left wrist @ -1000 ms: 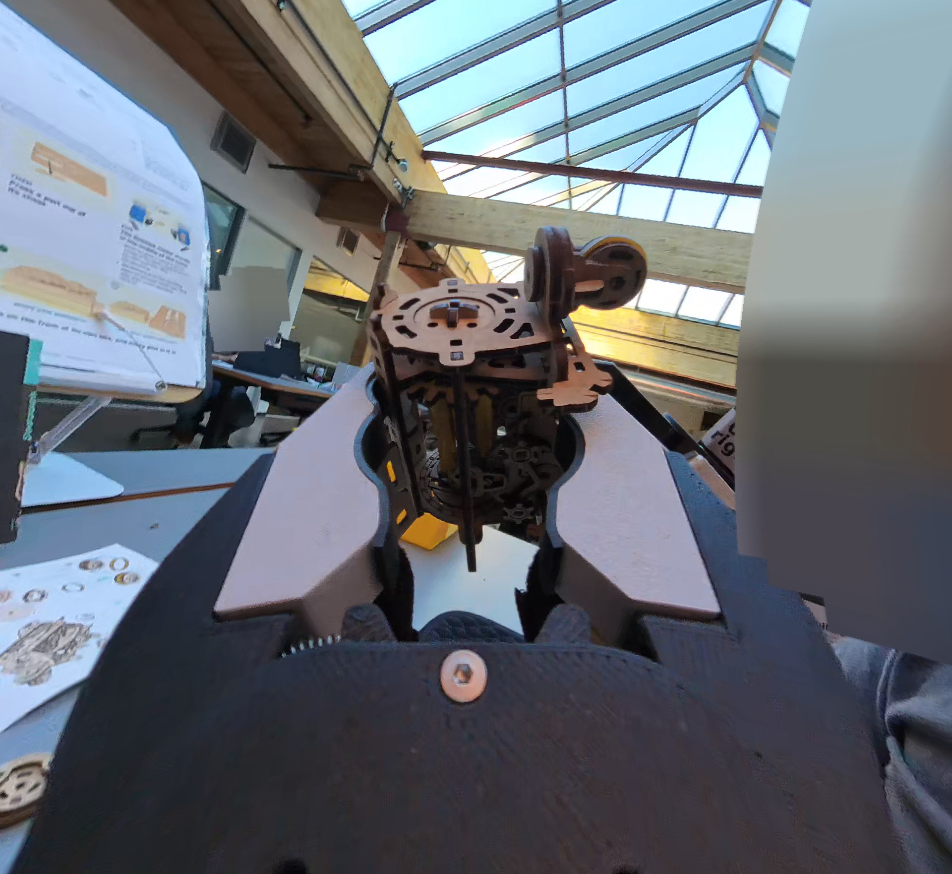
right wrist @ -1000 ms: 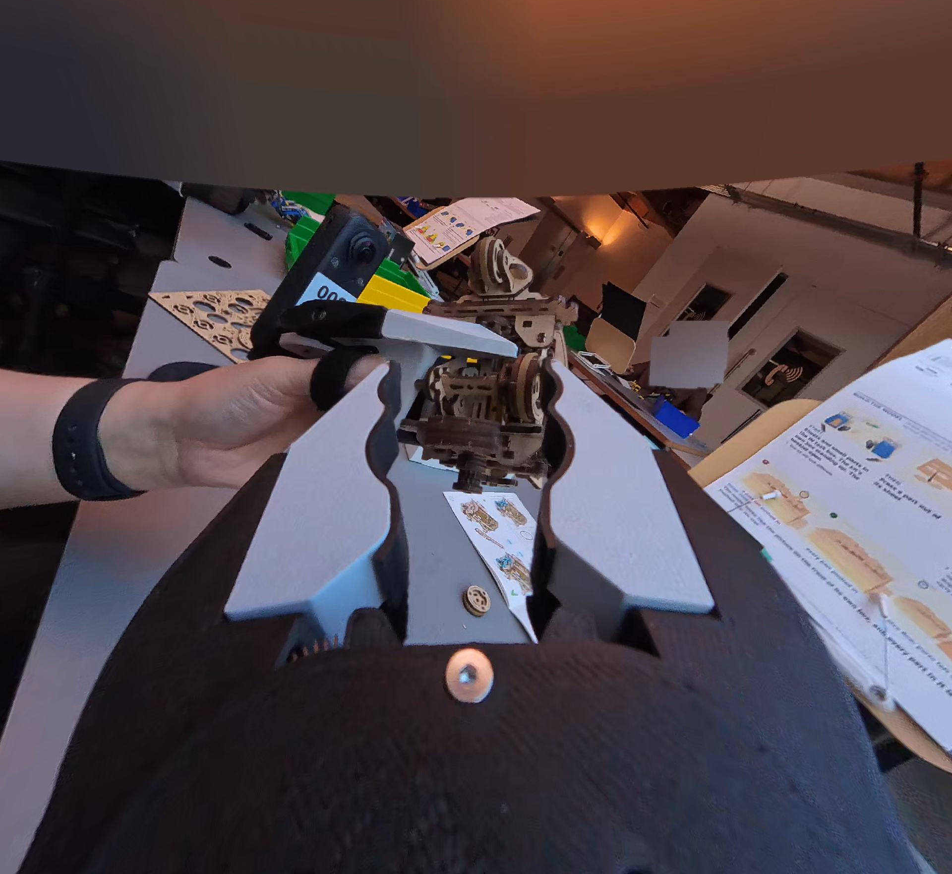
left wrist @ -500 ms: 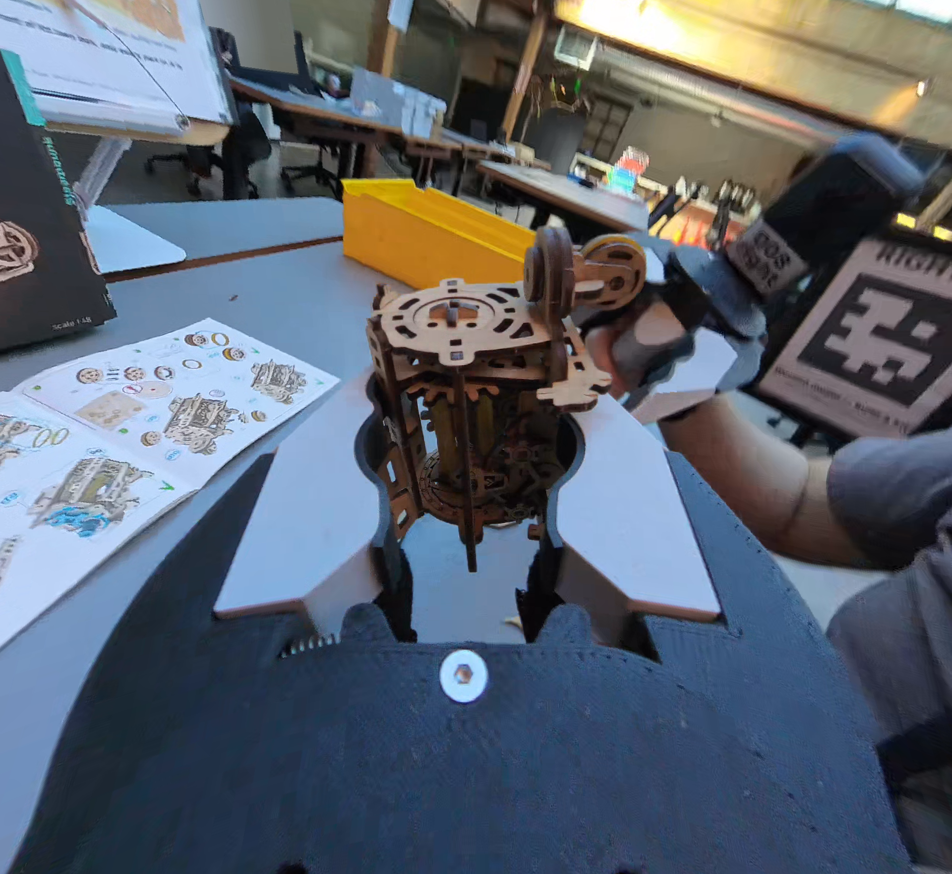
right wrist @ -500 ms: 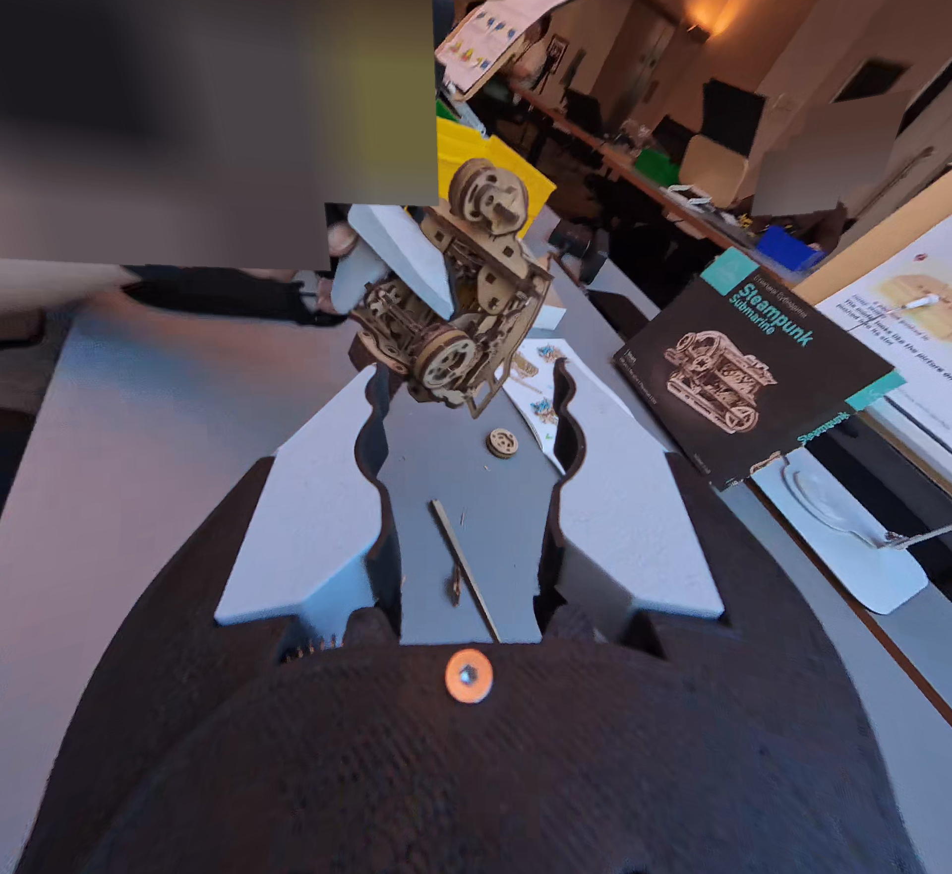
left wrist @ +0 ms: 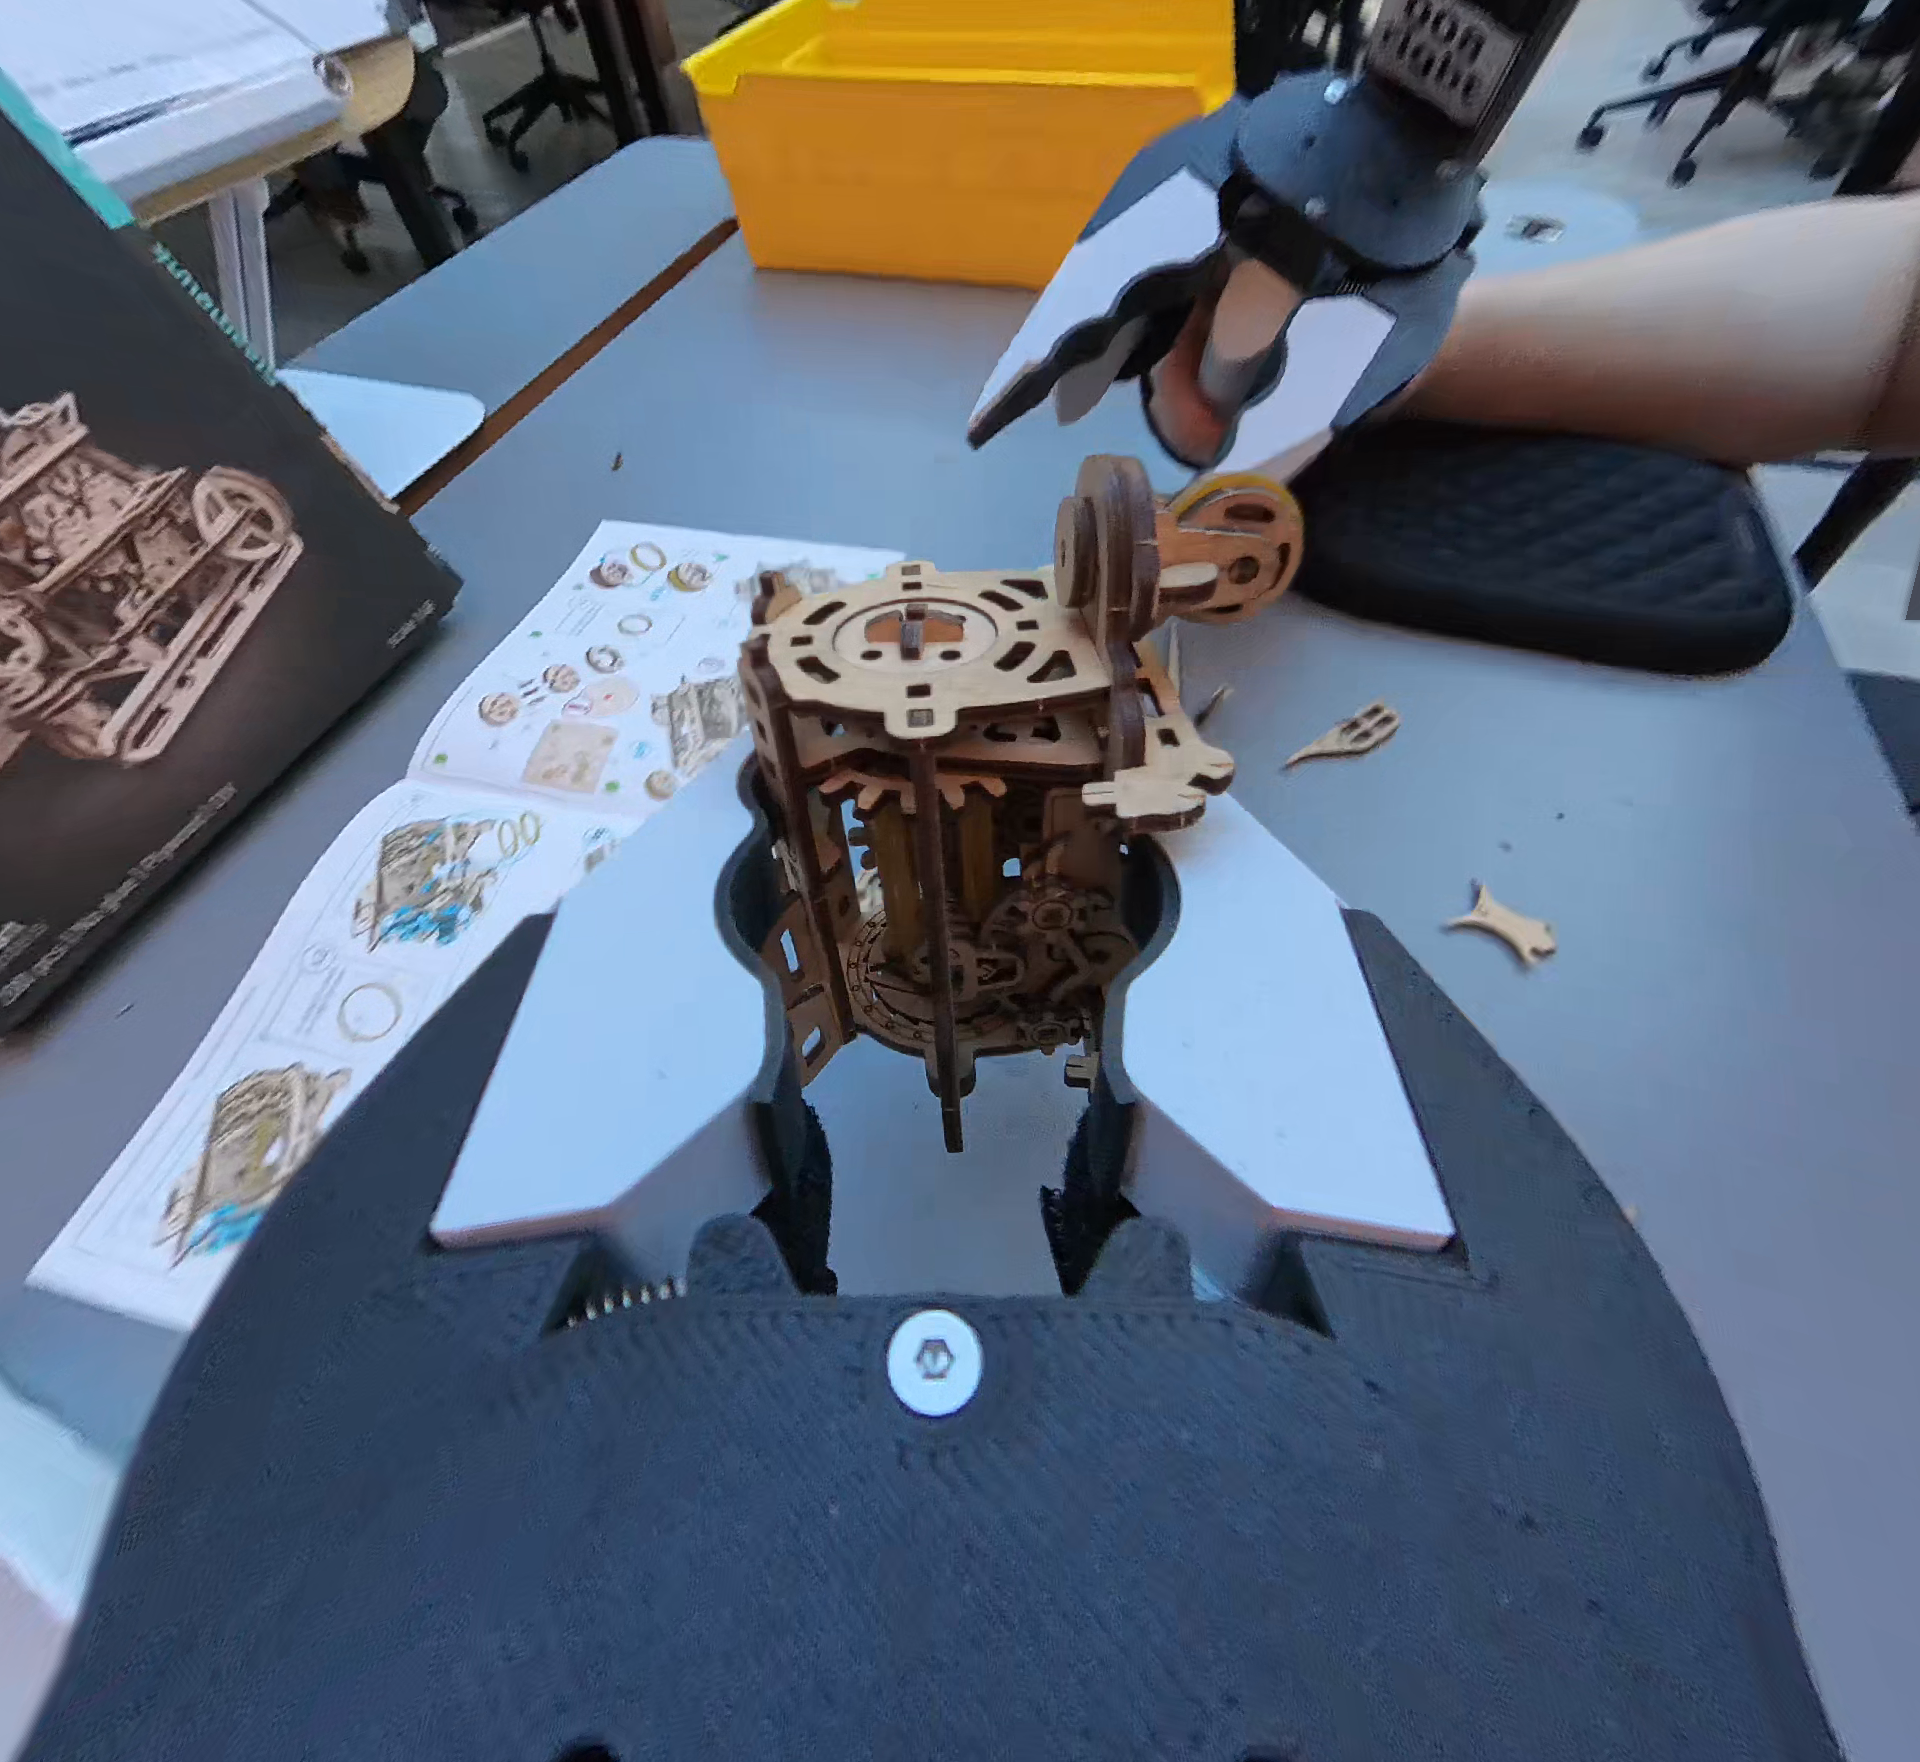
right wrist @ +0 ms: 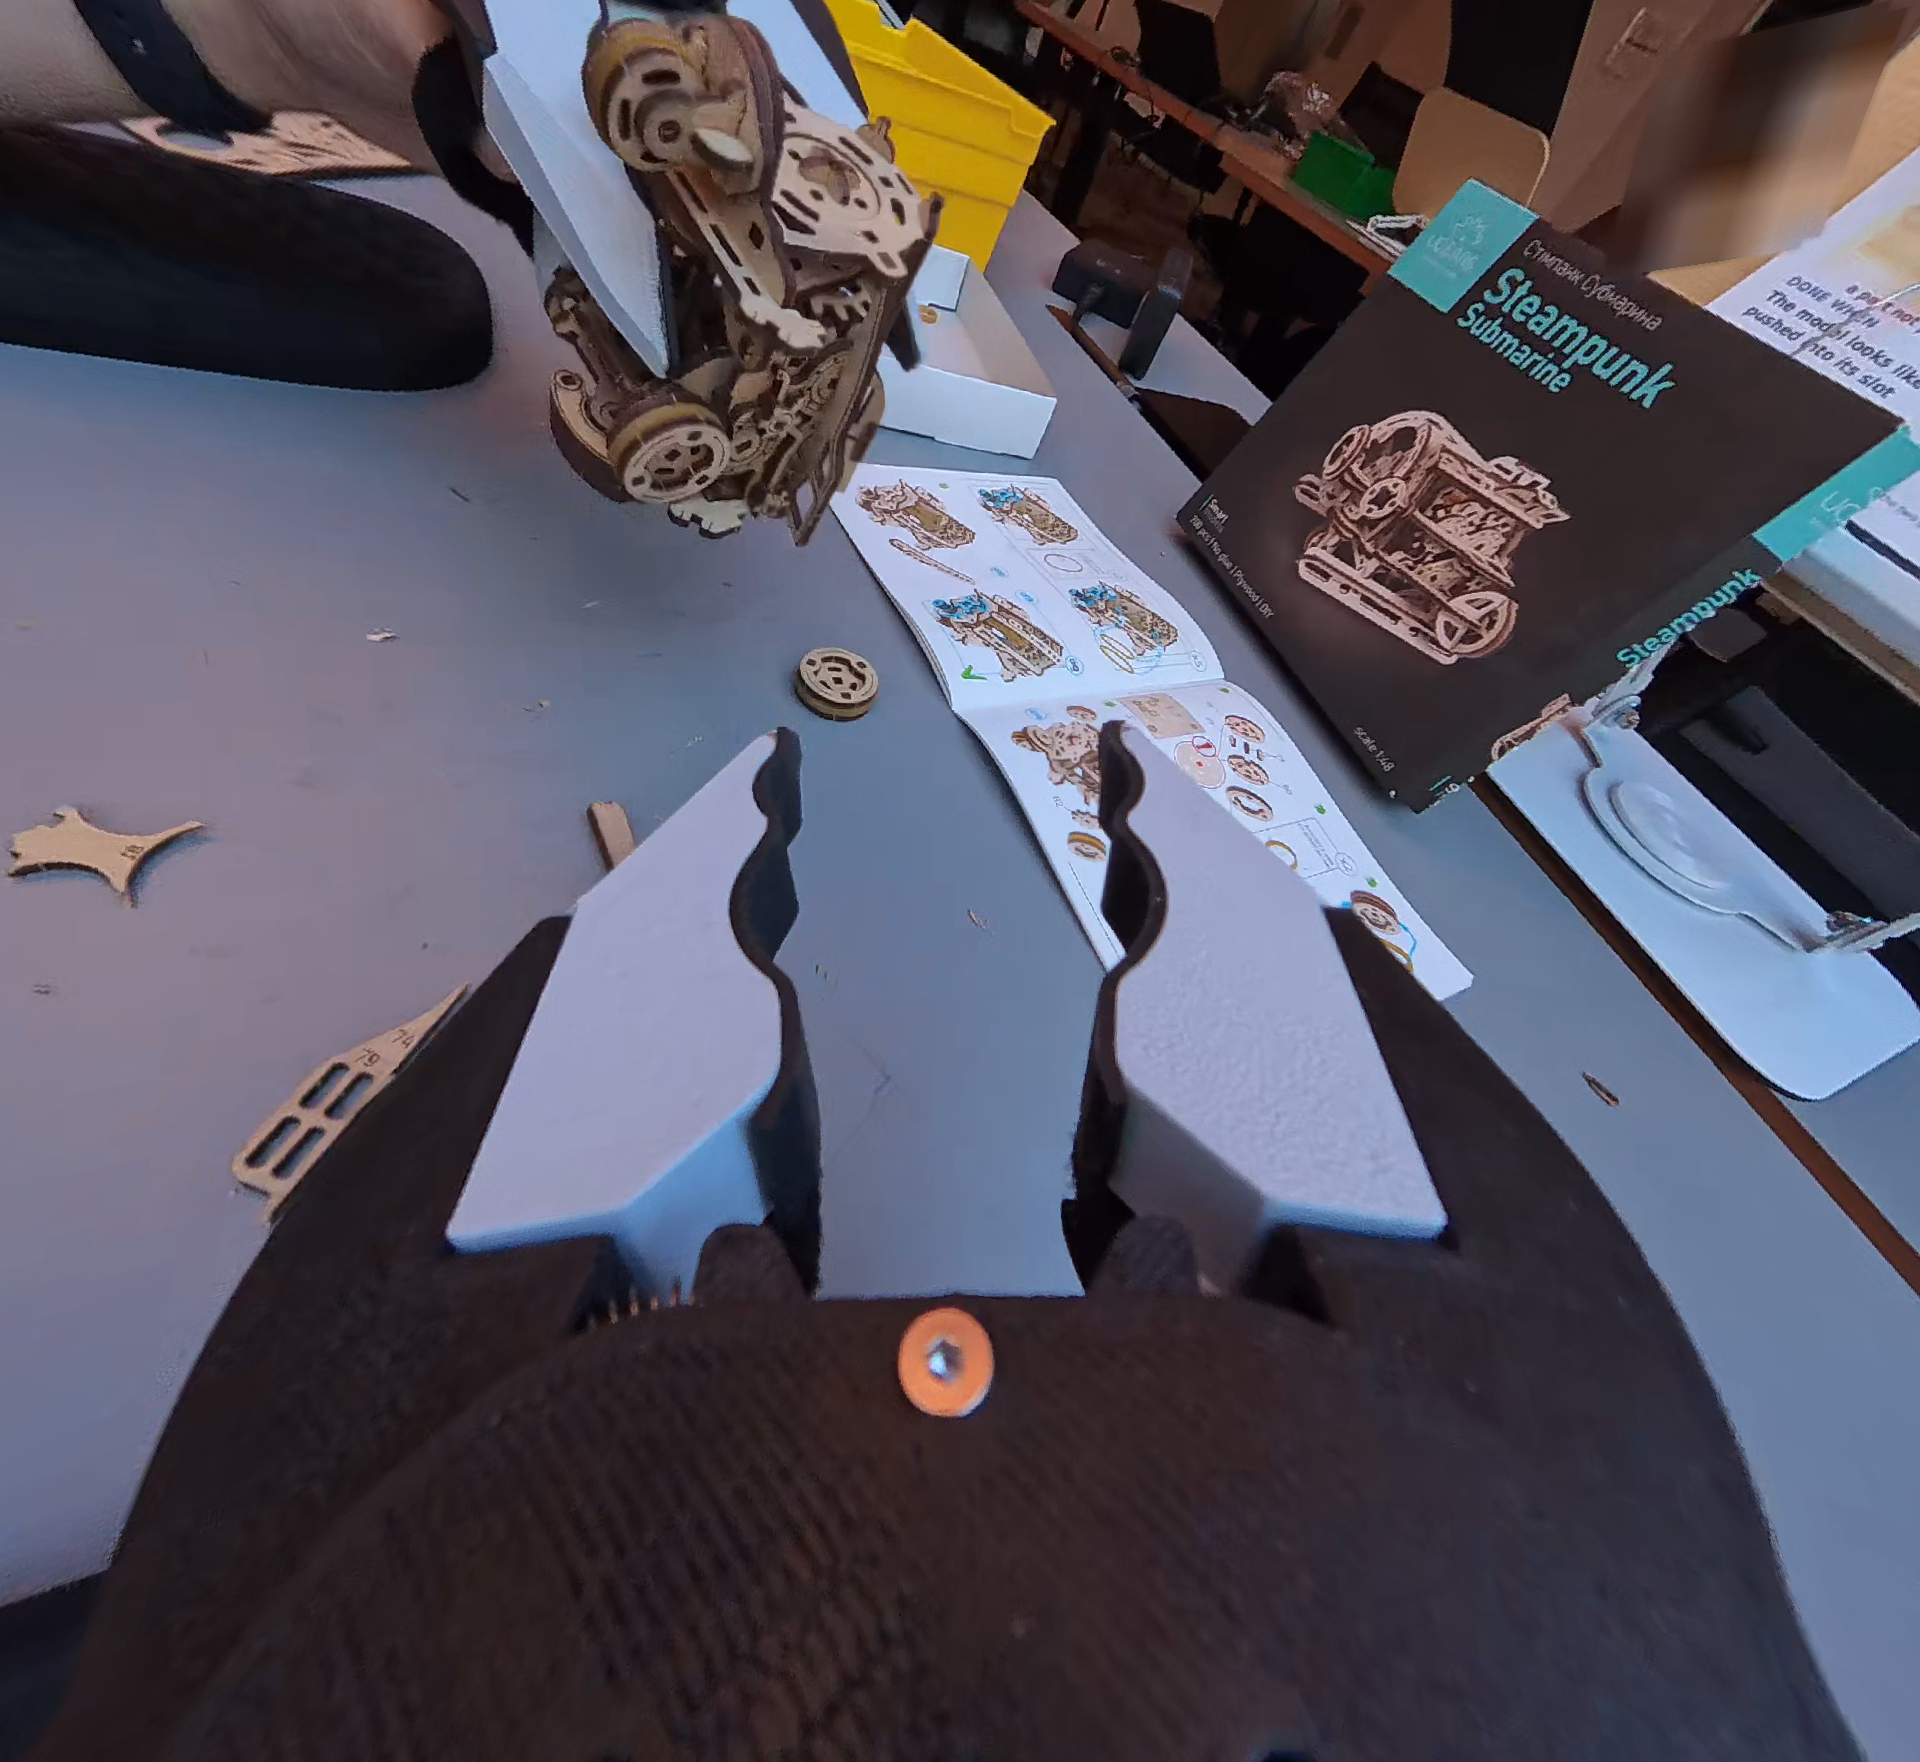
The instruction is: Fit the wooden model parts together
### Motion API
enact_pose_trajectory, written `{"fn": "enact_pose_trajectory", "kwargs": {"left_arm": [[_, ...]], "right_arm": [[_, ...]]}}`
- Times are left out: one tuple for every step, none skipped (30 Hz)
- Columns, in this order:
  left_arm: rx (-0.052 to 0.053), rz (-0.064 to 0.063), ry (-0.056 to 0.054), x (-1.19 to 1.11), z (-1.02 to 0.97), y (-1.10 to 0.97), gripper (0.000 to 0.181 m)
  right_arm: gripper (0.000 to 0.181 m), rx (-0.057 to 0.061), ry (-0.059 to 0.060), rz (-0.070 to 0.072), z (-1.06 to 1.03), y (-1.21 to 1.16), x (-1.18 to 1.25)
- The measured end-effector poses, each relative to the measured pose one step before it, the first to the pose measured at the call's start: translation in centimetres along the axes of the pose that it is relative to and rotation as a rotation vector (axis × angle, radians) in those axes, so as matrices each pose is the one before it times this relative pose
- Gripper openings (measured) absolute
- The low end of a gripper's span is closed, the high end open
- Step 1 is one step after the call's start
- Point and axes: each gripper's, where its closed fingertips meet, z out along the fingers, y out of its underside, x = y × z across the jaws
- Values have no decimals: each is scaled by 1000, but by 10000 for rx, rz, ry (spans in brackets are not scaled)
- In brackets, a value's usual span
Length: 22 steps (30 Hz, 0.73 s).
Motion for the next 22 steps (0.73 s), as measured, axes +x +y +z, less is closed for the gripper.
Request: {"fn": "enact_pose_trajectory", "kwargs": {"left_arm": [[-578,214,-279,-398,-343,692,64],[-605,264,-267,-333,-287,682,64],[-627,294,-207,-198,-235,665,64],[-523,303,-87,-5,-180,551,64],[-371,246,7,120,-131,400,64],[-235,115,51,151,-95,268,64],[-8,-18,78,180,-85,56,64],[270,-131,105,189,-102,-196,64],[548,-221,193,303,-153,-473,64],[800,-314,312,474,-222,-779,64],[976,-368,388,590,-318,-1045,63],[1102,-351,457,698,-399,-1259,63],[1145,-334,477,763,-400,-1357,63],[1058,-308,480,807,-351,-1280,63],[921,-236,538,923,-295,-1146,63],[793,-143,590,1060,-227,-1015,64],[692,-92,536,1031,-157,-975,64],[618,-65,476,963,-109,-984,63],[524,-79,483,948,-54,-962,63],[458,-101,439,851,-20,-920,63],[476,-93,378,743,-8,-927,64],[517,-85,366,721,13,-944,63]], "right_arm": [[57,-28,14,-126,37,189,-9],[57,25,31,-165,26,130,-36],[55,39,84,-196,35,125,-3],[54,14,105,-186,63,107,-13],[54,-40,80,-175,81,85,-76],[54,-50,37,-178,76,20,-168],[54,-25,-17,-161,63,-24,-276],[54,-6,-79,-160,57,-24,-400],[54,-27,-76,-159,45,0,-396],[54,-61,-97,-164,13,-13,-416],[54,9,-76,-176,-36,-161,-383],[53,127,-39,-160,-104,-382,-323],[51,177,-59,-71,-121,-517,-335],[49,208,-109,39,-121,-610,-364],[48,180,-126,155,-78,-574,-365],[48,115,-69,161,-35,-430,-270],[48,34,-9,86,-31,-229,-189],[48,-12,17,-20,-6,-58,-160],[48,-62,20,-66,11,101,-125],[48,-110,-4,-78,46,244,-108],[48,-131,11,-91,80,293,-35],[48,-130,17,-63,106,289,24]]}}
